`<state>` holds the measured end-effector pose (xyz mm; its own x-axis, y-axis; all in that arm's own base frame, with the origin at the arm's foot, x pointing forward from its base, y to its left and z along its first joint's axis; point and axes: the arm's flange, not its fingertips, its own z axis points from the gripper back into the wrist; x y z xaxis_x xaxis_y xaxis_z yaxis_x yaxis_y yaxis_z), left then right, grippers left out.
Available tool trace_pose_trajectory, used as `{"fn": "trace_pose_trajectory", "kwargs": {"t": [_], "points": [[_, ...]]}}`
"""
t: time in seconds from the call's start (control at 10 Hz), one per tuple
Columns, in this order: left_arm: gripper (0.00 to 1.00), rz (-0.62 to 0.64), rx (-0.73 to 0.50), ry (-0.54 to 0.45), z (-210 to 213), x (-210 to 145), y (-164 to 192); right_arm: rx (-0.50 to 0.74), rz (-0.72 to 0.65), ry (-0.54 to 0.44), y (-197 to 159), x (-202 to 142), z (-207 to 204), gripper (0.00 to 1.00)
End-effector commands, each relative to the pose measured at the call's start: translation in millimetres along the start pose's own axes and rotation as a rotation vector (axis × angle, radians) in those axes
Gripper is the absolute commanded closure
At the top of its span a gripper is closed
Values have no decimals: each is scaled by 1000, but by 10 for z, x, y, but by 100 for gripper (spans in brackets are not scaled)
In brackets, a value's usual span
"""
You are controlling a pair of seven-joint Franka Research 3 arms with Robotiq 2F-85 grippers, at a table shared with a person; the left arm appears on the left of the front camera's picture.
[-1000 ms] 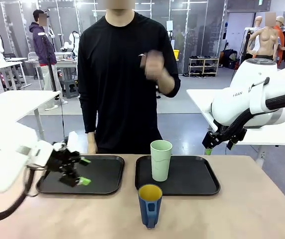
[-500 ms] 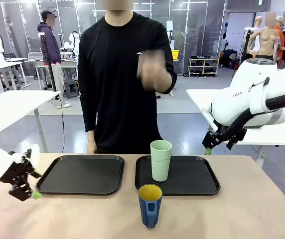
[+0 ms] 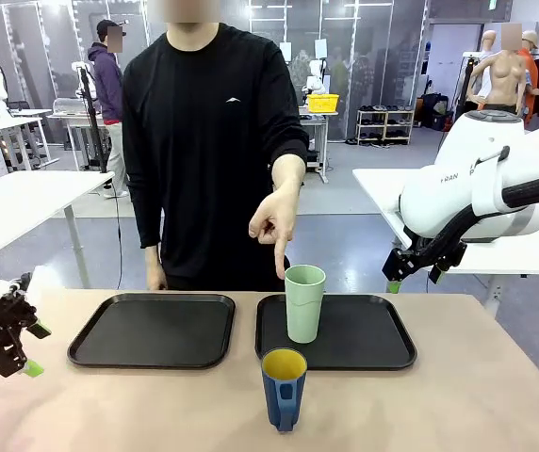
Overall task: Sort and store the cups by type.
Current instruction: Pick up the Handle plastic cup and place it into the empty Flat Tray.
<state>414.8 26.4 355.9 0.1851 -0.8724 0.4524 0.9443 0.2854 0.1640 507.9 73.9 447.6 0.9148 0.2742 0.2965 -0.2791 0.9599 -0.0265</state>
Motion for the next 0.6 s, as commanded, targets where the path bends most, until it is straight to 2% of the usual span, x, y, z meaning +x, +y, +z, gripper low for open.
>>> {"fn": "trace_pose_trajectory", "kwargs": {"t": [0.0,0.5], "points": [[0,11,27,18,-59,-42,30,1,-3,-11,-6,-8,2,0],[0,11,27,18,-59,-42,30,1,-3,-11,-6,-8,2,0]]}}
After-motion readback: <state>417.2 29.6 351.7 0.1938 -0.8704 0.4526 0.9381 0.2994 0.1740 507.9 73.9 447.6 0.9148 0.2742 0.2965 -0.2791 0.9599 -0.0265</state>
